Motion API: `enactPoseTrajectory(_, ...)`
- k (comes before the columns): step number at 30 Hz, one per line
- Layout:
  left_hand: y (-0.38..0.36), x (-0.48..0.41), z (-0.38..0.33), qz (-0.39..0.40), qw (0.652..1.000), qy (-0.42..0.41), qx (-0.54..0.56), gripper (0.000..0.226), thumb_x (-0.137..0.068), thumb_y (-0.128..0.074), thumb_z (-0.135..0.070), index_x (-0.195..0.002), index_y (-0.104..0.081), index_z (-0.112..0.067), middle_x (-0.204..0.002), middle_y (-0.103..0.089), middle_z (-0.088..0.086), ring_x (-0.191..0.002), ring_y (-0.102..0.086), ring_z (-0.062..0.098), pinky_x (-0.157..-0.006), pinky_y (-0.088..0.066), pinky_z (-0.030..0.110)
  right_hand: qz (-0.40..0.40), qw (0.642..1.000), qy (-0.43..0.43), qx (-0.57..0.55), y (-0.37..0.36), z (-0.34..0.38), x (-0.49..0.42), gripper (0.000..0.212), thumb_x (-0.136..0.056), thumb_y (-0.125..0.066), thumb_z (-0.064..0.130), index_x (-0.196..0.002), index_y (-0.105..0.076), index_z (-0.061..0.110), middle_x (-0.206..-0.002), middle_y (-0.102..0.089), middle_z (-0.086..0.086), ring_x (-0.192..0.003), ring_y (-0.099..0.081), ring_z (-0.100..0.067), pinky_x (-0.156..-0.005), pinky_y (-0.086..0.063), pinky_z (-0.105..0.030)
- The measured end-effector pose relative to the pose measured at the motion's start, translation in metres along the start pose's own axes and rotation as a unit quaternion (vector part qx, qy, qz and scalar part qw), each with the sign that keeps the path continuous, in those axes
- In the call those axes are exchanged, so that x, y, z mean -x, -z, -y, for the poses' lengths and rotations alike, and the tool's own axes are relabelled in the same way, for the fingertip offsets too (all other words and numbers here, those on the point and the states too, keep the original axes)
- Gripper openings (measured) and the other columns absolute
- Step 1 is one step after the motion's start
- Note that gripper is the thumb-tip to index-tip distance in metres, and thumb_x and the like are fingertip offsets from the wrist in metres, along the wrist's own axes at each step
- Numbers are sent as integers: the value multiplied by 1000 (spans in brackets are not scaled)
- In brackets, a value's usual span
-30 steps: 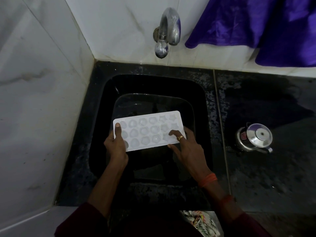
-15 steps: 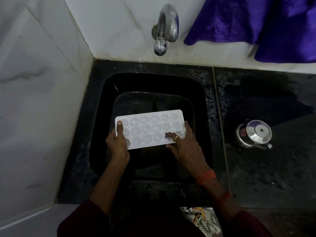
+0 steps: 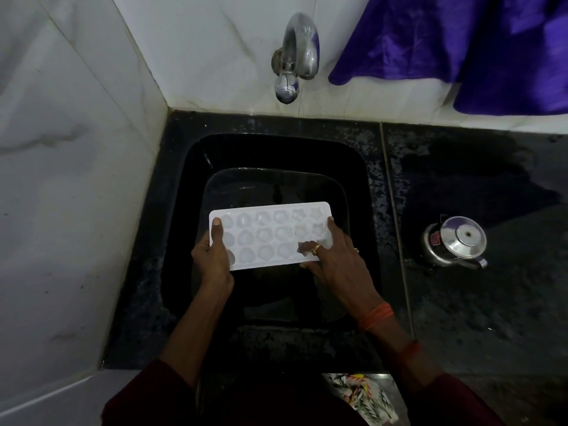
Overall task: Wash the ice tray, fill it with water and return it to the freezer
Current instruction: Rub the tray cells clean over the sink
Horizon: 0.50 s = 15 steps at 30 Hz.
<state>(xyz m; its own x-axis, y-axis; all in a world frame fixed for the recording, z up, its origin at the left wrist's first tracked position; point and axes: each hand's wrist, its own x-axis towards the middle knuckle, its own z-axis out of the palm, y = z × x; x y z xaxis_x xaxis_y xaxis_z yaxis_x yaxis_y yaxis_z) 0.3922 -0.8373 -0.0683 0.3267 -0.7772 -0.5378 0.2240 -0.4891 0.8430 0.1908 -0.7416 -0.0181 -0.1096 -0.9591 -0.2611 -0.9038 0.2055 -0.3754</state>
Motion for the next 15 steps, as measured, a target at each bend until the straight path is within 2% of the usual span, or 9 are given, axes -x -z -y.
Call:
enactPoseTrajectory(4,0,0,0,1,1000,0,2,30,-92,-66,-46,-99,-75,-18,-97,-75,4,-98,-72,30,-85,-60,48,-7,1000,0,-3,-2,2,0,36,-92,-61,44,-127,-60,35,-163,-8,-16,-147,-20,-36,-105,-40,-57)
enactPoseTrajectory(9,0,2,-4,4,1000,-5,1,26,-95,-64,-43,-98,-73,-18,-94,-74,1,-94,-73,25,-78,-61,38,-32,999,-4,4,-6,3,-3,34,-90,-63,45,-120,-64,29,-163,-14,-19,-147,-25,-39,-101,-43,-59)
enactPoseTrajectory(15,0,-3,-5,5,1000,1,0,25,-93,-65,-46,-93,-73,-22,-94,-74,0,-95,-72,26,-83,-61,44,-67,997,14,26,-9,2,-4,31,-84,-73,43,-112,-69,30,-159,-26,-22,-143,-34,-41,-90,-49,-62)
